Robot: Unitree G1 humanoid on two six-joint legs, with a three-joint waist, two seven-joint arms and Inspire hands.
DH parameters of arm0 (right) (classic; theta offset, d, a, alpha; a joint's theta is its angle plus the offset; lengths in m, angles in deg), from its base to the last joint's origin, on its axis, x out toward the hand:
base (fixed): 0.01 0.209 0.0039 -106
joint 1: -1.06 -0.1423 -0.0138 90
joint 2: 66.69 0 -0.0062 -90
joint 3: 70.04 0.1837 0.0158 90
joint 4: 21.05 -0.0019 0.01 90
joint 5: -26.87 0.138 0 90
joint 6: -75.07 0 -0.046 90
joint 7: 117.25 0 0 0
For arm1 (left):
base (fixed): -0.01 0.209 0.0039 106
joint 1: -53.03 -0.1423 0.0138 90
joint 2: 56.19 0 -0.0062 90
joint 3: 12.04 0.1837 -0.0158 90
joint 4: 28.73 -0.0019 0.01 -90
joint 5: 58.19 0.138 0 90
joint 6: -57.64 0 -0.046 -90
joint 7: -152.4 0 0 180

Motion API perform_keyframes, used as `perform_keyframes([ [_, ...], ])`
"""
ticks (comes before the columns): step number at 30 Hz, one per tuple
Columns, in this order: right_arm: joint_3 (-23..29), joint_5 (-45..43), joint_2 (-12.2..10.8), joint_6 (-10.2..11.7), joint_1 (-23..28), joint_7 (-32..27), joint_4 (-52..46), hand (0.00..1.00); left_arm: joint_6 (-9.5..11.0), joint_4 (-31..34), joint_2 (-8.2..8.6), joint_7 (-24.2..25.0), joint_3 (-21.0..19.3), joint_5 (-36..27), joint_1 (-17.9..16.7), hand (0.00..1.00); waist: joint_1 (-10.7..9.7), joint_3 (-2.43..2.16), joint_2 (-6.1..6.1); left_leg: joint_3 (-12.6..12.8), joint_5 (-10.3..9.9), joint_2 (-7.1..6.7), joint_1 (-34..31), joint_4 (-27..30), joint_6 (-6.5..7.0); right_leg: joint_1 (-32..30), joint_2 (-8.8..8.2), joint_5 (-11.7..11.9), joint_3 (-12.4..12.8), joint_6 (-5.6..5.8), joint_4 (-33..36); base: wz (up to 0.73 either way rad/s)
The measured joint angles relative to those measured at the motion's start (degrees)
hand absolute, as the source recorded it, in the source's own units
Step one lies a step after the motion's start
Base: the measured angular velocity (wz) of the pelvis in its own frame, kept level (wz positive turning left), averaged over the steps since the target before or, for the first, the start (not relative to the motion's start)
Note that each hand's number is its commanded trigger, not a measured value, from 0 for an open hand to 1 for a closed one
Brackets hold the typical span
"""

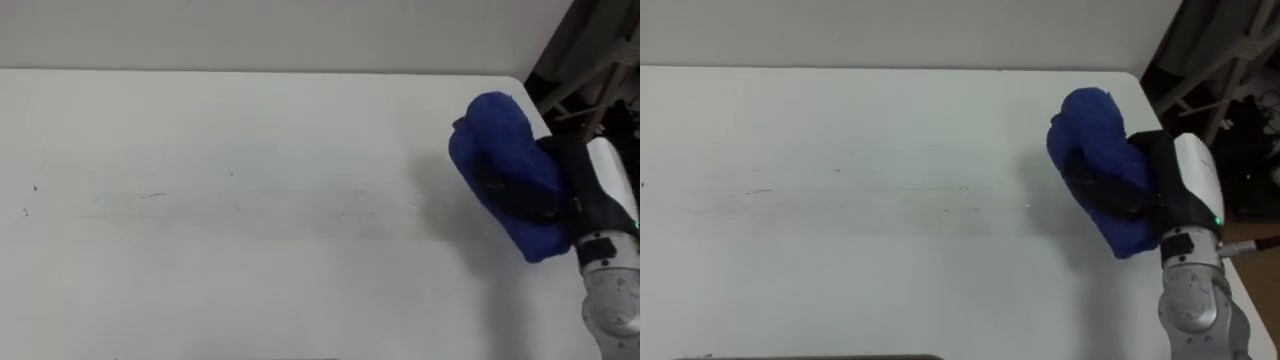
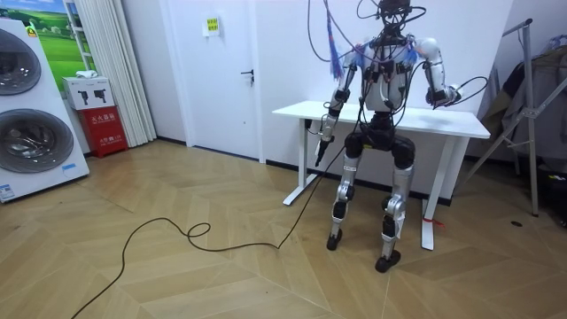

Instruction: Wipe table

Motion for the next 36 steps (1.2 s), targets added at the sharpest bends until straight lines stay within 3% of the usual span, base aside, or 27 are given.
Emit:
perform_keyframes([
  [4,-1.2,-2.0,-0.9,-0.1,0.5,1.7,0.0,1.00,0.0,0.0,0.00,0.5,0.0,0.0,-0.3,0.00,0.0,0.01,0.02,0.0,0.0,0.00,-0.1,0.0,0.00,0.0,0.00,0.0,0.0,0.00,0.1,0.00],
  [5,-1.3,-2.3,-1.2,-0.1,0.5,2.2,0.0,0.95,0.0,0.0,0.00,0.8,0.0,0.0,-0.3,0.00,0.1,0.01,0.01,0.0,0.0,0.00,-0.1,0.0,0.00,0.0,0.00,0.0,0.0,0.00,0.1,0.00],
  [7,-1.5,-3.4,-1.2,-0.1,0.5,2.9,-0.1,0.70,0.0,-0.1,0.00,1.0,0.0,0.0,-0.2,0.00,0.1,0.01,0.01,0.0,0.0,0.00,-0.2,0.0,0.00,0.1,0.01,0.0,0.0,0.00,0.1,0.00],
  [8,-1.8,-4.6,-1.2,-0.1,0.5,3.3,-0.2,0.46,0.0,-0.1,0.00,1.0,0.0,-0.1,-0.2,0.00,0.2,0.01,0.02,0.0,0.0,0.02,-0.1,-0.1,0.00,0.1,0.01,0.0,0.1,0.00,0.1,0.00],
  [9,-1.8,-4.9,-1.2,-0.1,0.5,3.4,-0.2,0.00,0.0,-0.1,0.00,1.0,0.0,-0.1,-0.2,0.00,0.2,0.01,0.03,0.0,0.0,0.02,-0.1,-0.1,-0.01,0.1,0.02,0.0,0.1,0.00,0.1,0.00],
  [25,-3.9,-8.7,-0.9,-0.1,0.5,2.2,0.9,0.00,0.1,0.1,-0.09,1.3,0.6,0.0,0.9,0.00,0.2,0.25,-0.06,0.0,0.0,0.00,-0.1,-0.1,0.00,0.1,0.02,0.0,0.1,0.00,0.0,0.00],
  [36,1.0,-7.9,-0.8,2.6,0.5,-1.6,1.9,0.00,1.0,0.0,-0.14,2.4,0.3,0.0,1.1,0.00,-0.5,0.23,-0.20,0.0,0.0,-0.04,-0.1,0.0,0.00,0.0,-0.06,0.0,0.0,0.03,0.0,0.00],
])
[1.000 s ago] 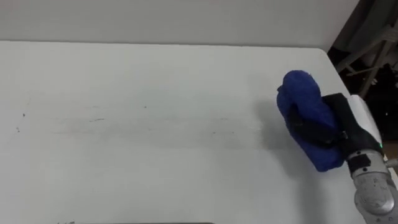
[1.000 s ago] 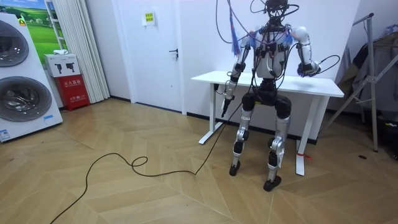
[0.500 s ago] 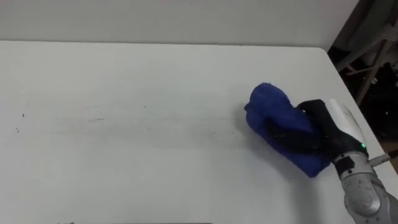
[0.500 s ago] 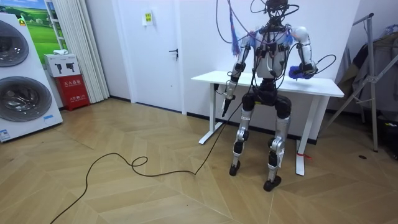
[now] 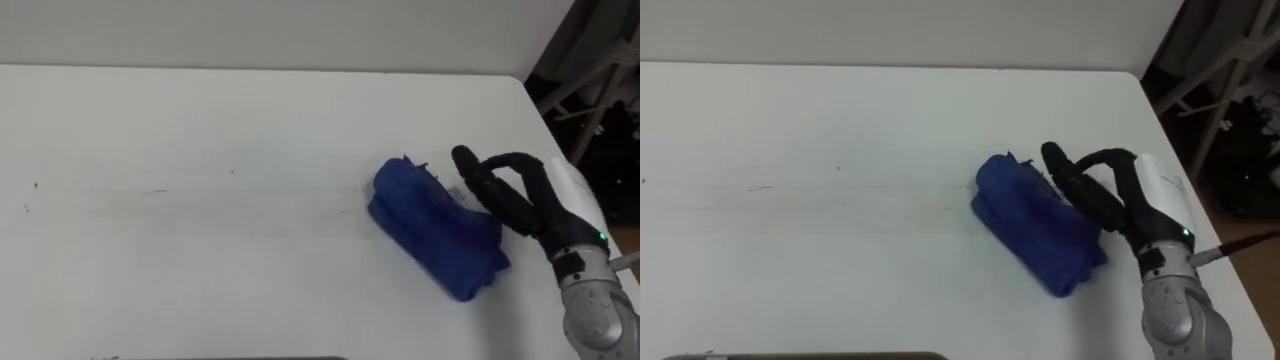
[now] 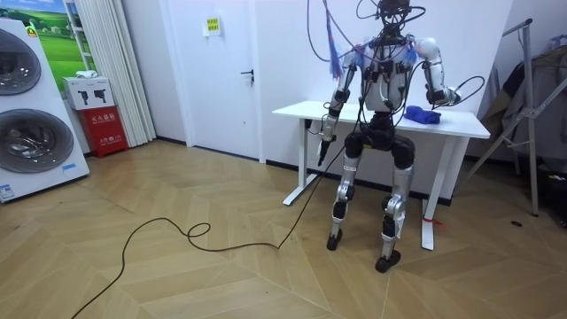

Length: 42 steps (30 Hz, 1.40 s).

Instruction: Wipe table

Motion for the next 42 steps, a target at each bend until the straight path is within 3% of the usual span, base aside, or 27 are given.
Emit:
perform_keyframes([
  [6,4.9,1.4,0.0,1.2,0.0,-4.0,0.0,0.00,0.5,0.1,0.04,0.0,-0.7,0.8,-0.4,0.00,-0.6,-0.01,0.01,0.0,0.0,-0.02,-0.1,0.0,0.00,-0.1,0.00,0.0,0.0,0.01,0.0,0.00],
  [10,9.5,4.0,0.1,1.3,0.0,-7.7,1.1,0.00,0.5,0.2,-0.21,-0.4,-3.2,0.9,-0.8,0.00,-1.7,-0.05,-0.06,0.3,0.0,-0.04,0.3,0.0,0.00,0.1,-0.04,0.0,0.2,0.01,0.0,-0.01],
  [18,19.6,12.7,0.4,1.1,2.2,-17.8,11.4,0.00,-0.6,1.3,0.19,-1.4,-5.9,0.1,-3.2,0.00,-4.7,-0.34,-0.29,0.2,0.0,-0.07,-0.1,0.0,0.00,0.1,-0.10,-0.2,0.1,0.26,0.0,0.00],
  [20,23.1,16.9,0.8,0.6,2.1,-21.3,19.4,0.00,-0.8,1.1,0.12,-1.6,-8.2,0.0,-3.4,0.00,-5.1,-0.72,-1.11,0.3,0.0,-0.12,-0.1,-0.1,0.00,0.0,-0.16,-0.2,0.1,0.31,0.0,0.00],
  [23,25.5,22.1,0.9,-0.7,2.9,-24.3,24.8,0.00,-1.0,1.1,0.08,-1.7,-9.6,0.0,-4.5,0.00,-6.1,-0.93,-1.48,0.4,0.0,-0.18,0.0,-0.1,0.00,0.0,-0.22,-0.3,0.2,0.31,0.0,-0.01],
  [26,27.4,28.0,1.8,-0.6,3.1,-27.8,30.5,0.00,-1.4,1.7,0.01,-2.0,-10.1,0.0,-5.1,0.00,-7.5,-0.94,-1.67,0.4,0.0,-0.18,0.0,0.0,0.00,0.0,-0.23,-0.3,0.2,0.36,-0.1,0.00],
  [31,27.1,33.9,2.1,-1.9,5.1,-27.7,43.0,0.00,-1.9,2.4,-0.05,-2.0,-9.9,-0.1,-4.3,0.00,-7.7,-0.86,-2.05,0.3,-0.2,-0.15,0.0,0.1,0.18,-0.1,-0.25,-0.6,0.1,0.57,0.0,0.00],
  [37,26.2,35.8,1.3,-4.3,5.8,-22.0,59.0,0.00,-3.4,2.8,-0.02,-1.6,-9.9,0.1,-3.8,0.00,-7.7,-1.00,-1.46,0.4,-0.2,-0.16,0.0,0.3,0.20,0.5,-0.27,-0.5,0.0,0.49,0.0,0.01],
  [39,23.0,35.7,0.4,-5.6,6.4,-20.2,62.4,0.00,-3.6,2.7,-0.02,-1.9,-9.4,0.1,-3.8,0.00,-7.3,-0.98,-1.14,0.4,-0.3,-0.15,0.2,0.3,0.16,0.7,-0.25,-0.6,0.1,0.48,-0.1,0.02],
  [42,15.0,35.4,-2.6,-7.3,6.9,-17.3,65.0,0.00,-3.9,-0.2,0.11,-3.6,-5.5,0.3,-2.5,0.00,-6.6,-0.83,-0.10,0.4,-0.4,-0.15,0.7,0.4,0.17,1.1,-0.24,-0.6,0.3,0.50,-0.1,-0.01],
])
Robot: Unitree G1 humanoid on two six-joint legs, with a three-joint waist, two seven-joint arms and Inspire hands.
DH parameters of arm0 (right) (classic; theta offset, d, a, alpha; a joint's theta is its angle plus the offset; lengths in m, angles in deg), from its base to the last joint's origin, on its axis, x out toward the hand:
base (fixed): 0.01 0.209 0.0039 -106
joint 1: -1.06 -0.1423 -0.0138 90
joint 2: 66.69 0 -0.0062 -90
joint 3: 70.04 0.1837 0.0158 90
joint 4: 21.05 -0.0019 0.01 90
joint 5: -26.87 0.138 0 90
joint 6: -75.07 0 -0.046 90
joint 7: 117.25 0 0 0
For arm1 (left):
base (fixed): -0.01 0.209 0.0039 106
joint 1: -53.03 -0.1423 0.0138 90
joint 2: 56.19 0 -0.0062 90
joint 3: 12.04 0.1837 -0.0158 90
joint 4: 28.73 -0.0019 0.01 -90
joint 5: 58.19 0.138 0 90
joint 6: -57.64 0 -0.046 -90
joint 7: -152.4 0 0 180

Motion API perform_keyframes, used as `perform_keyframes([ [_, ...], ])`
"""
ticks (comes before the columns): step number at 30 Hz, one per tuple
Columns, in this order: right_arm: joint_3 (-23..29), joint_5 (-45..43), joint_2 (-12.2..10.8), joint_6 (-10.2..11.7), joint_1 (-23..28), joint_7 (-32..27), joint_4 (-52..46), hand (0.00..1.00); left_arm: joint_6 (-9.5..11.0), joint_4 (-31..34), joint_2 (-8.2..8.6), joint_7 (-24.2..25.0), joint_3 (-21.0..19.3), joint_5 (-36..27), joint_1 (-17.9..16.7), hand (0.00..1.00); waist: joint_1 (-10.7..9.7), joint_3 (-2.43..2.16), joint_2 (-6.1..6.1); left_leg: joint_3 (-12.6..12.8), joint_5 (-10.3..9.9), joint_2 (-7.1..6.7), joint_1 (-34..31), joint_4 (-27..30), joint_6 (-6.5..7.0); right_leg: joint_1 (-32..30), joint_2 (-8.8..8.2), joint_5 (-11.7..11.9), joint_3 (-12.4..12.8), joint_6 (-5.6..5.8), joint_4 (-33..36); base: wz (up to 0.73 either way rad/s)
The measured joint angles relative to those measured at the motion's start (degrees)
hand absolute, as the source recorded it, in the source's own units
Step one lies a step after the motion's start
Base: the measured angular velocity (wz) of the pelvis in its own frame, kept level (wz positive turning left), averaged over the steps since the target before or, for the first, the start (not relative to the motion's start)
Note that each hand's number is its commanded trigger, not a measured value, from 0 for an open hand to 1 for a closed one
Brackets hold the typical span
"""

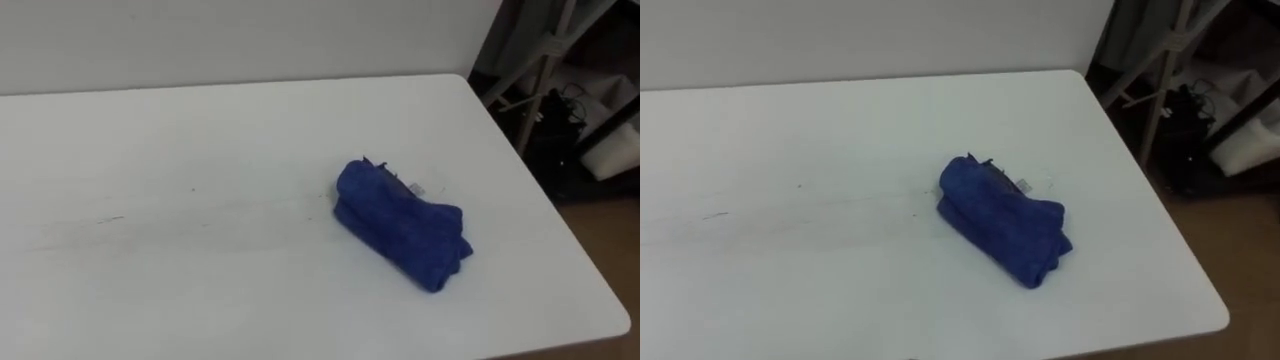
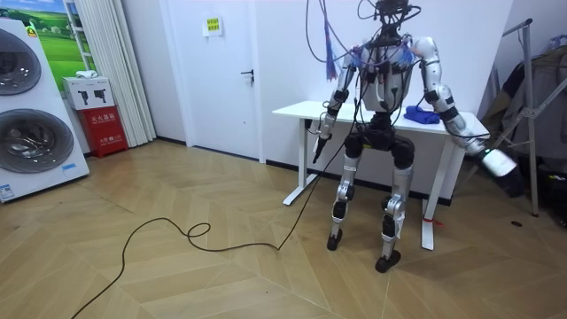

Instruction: Wipe table

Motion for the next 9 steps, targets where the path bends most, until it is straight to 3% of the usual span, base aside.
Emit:
perform_keyframes([
  [2,-4.2,-1.3,-2.3,-0.8,-1.2,2.4,2.2,0.00,0.0,-2.3,0.30,-0.6,3.3,0.5,1.8,0.00,1.0,0.00,0.97,0.0,-0.4,0.02,0.2,0.3,0.07,-0.1,-0.02,-0.1,0.0,0.17,0.0,0.00],
  [4,-6.6,-3.0,-3.4,-0.9,-2.5,4.1,2.5,0.00,-0.1,-2.5,0.52,-0.8,4.0,1.8,2.0,0.00,1.4,-0.06,1.49,0.0,-0.5,0.00,0.2,0.3,0.08,0.0,0.00,0.0,0.1,0.14,0.1,0.00],
  [9,-12.2,-10.1,-3.8,-1.2,-5.1,6.8,2.4,0.00,-1.2,-4.0,0.52,-3.0,5.8,7.2,2.0,0.00,2.6,-0.02,1.83,-0.3,-0.5,-0.05,0.4,0.6,0.09,1.0,0.01,0.0,-0.1,0.06,0.0,0.03],
])
